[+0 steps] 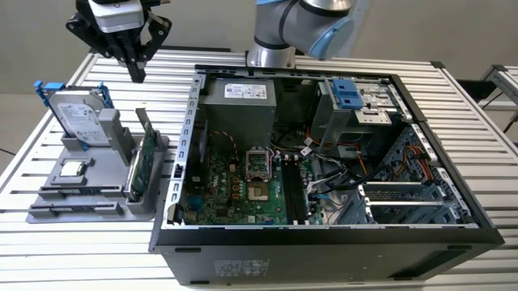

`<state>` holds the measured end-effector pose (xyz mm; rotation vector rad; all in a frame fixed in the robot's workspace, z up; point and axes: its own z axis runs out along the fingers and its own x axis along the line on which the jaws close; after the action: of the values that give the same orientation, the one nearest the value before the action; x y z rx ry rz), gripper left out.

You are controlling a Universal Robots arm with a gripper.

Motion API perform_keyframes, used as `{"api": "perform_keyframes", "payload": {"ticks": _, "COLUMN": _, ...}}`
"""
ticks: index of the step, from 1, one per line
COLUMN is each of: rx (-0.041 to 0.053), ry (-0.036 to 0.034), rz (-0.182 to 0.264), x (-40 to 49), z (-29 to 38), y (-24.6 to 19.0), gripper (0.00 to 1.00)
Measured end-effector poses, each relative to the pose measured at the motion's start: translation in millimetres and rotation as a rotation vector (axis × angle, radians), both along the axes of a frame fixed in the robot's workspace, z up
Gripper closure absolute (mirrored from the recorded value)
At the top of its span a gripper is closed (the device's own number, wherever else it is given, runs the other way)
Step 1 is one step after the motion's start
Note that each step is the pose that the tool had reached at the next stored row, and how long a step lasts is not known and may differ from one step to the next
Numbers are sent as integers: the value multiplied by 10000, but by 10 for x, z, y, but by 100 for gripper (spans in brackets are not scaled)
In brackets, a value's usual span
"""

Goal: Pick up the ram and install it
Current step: 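Reach for the ram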

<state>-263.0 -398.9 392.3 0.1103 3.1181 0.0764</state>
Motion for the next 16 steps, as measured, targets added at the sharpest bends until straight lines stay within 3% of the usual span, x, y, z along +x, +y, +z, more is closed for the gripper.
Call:
{"api": "perform_keyframes", "payload": {"ticks": 8, "rx": 1, "ry": 0, "rz": -1, "x": -88, "z": 0, "y": 0, "gripper": 100}}
{"api": "perform_keyframes", "payload": {"ticks": 16, "rx": 23, "ry": 1, "rz": -2, "x": -119, "z": -1, "y": -7, "gripper": 100}}
